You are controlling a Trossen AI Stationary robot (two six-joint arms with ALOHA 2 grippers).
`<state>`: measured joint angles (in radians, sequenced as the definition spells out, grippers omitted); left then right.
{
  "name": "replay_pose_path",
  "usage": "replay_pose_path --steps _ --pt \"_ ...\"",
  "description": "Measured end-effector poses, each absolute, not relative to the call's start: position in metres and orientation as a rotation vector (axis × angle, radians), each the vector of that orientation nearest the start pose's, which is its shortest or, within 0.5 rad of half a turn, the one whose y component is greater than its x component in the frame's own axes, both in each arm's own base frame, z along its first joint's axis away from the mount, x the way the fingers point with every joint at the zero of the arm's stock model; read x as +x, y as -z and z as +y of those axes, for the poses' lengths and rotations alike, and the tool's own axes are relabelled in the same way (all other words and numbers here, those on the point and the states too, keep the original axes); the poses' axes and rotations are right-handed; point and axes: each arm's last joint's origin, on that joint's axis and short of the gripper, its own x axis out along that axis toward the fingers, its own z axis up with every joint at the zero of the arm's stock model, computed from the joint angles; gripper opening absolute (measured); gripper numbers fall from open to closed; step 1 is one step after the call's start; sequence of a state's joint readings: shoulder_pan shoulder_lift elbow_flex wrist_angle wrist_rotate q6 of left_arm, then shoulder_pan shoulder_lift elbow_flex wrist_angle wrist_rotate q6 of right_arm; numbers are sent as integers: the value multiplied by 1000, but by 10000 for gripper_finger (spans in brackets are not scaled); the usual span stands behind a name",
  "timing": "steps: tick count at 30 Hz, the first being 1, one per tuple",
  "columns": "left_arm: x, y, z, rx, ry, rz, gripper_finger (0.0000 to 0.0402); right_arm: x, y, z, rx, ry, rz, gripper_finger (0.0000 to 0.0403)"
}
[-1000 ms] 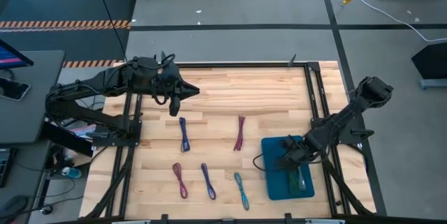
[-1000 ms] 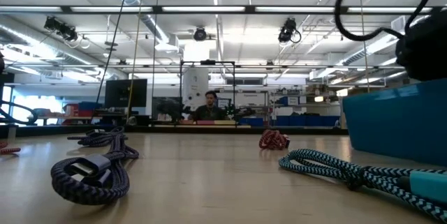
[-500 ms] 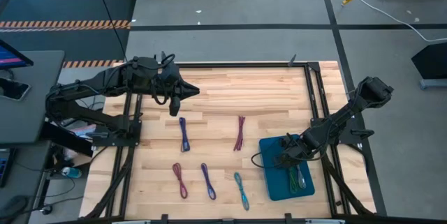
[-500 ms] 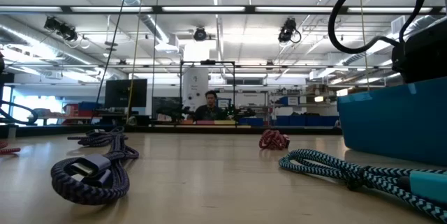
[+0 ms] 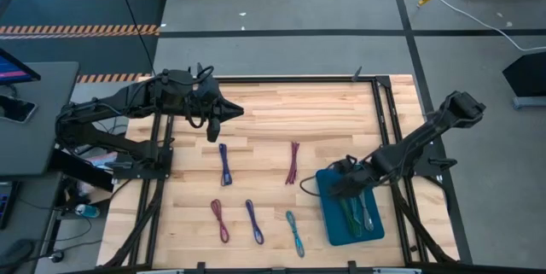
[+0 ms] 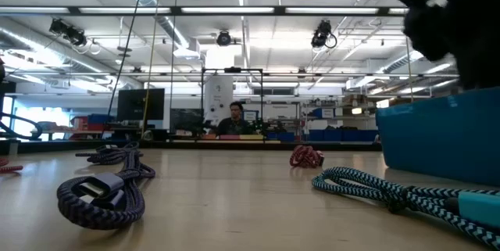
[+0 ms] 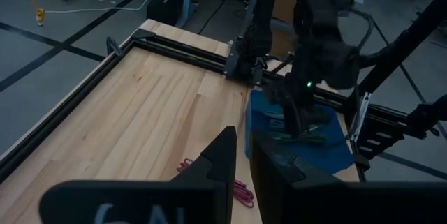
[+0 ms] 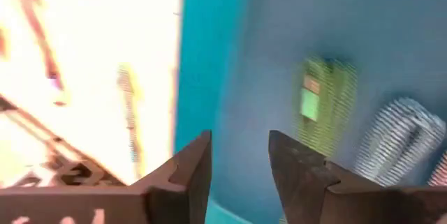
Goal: Pick and place USB-C Cables
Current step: Put the top violet charger cable into the blue bin
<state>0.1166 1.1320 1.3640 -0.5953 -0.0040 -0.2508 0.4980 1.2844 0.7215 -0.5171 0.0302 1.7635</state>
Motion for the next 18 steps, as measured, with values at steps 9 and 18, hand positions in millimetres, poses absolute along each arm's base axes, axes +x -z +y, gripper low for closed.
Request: replay_pose_path --steps 9,18 --pt "241 -397 36 -290 -469 477 46 234 -262 83 1136 358 689 148" --pt "287 -327 39 -419 -684 810 46 243 -347 55 813 61 163 148"
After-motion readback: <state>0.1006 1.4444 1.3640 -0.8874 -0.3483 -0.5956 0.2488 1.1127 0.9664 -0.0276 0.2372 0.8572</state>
